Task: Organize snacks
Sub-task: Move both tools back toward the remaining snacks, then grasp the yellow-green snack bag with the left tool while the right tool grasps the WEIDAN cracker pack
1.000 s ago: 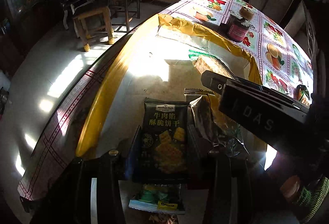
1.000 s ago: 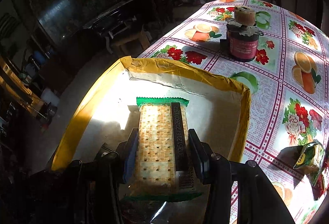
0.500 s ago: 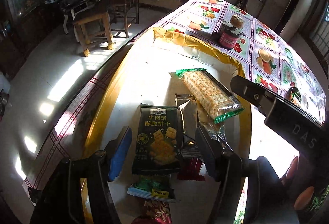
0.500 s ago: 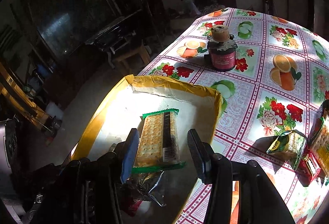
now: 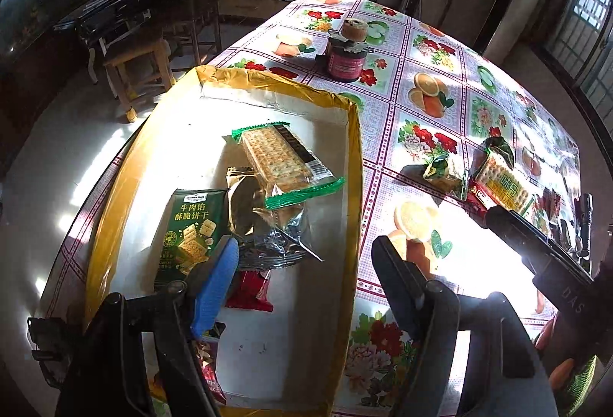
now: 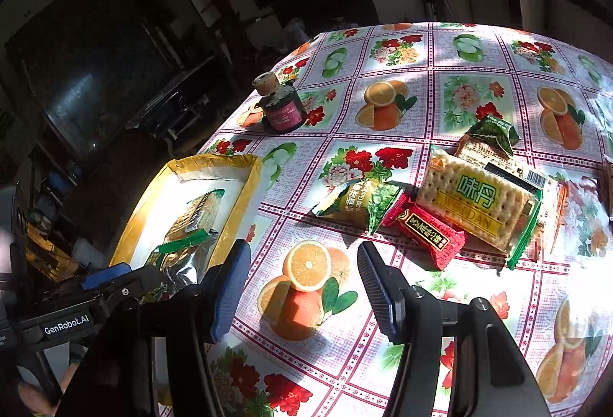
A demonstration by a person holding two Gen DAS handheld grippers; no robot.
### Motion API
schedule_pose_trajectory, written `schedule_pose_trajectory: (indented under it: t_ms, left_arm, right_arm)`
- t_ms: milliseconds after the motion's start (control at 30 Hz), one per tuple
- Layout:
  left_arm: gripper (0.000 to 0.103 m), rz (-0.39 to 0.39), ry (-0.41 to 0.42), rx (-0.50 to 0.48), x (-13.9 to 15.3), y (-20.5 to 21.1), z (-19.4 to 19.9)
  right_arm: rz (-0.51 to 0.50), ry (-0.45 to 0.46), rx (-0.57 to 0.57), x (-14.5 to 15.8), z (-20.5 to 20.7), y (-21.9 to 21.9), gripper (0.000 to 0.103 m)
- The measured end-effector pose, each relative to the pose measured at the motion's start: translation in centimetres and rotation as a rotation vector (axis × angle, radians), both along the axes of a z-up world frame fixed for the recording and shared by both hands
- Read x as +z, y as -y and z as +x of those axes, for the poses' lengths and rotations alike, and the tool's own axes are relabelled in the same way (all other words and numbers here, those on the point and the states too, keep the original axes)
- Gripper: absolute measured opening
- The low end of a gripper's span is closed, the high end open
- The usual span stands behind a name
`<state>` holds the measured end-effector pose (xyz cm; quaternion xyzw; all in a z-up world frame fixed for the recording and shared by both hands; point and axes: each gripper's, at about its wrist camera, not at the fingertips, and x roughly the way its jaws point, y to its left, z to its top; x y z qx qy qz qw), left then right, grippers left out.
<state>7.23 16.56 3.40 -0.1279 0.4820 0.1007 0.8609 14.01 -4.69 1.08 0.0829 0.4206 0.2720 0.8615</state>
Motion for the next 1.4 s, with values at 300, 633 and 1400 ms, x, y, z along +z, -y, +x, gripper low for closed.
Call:
schedule_pose_trajectory:
  t_ms: [300,633,1400]
  left_arm:
    - [0.074,0.008,-0.004,-0.093,0.1,5.5,1.6]
    - [0.074,0.017,-0.033,-0.134,-0.7,9.1,4.1]
    - [0.074,0.014,-0.111,-0.093,-3.4,9.0,8.6]
  right_arm:
    - [-0.02,-0.001,-0.105,-0.8,0.1,7.7,0.064]
    - [-0.036,0.017,-0.163,-0.9,1.8,12.0,0.065]
    - [-0.211,-0.062,0.11,-3.4,3.9,9.0,0.028]
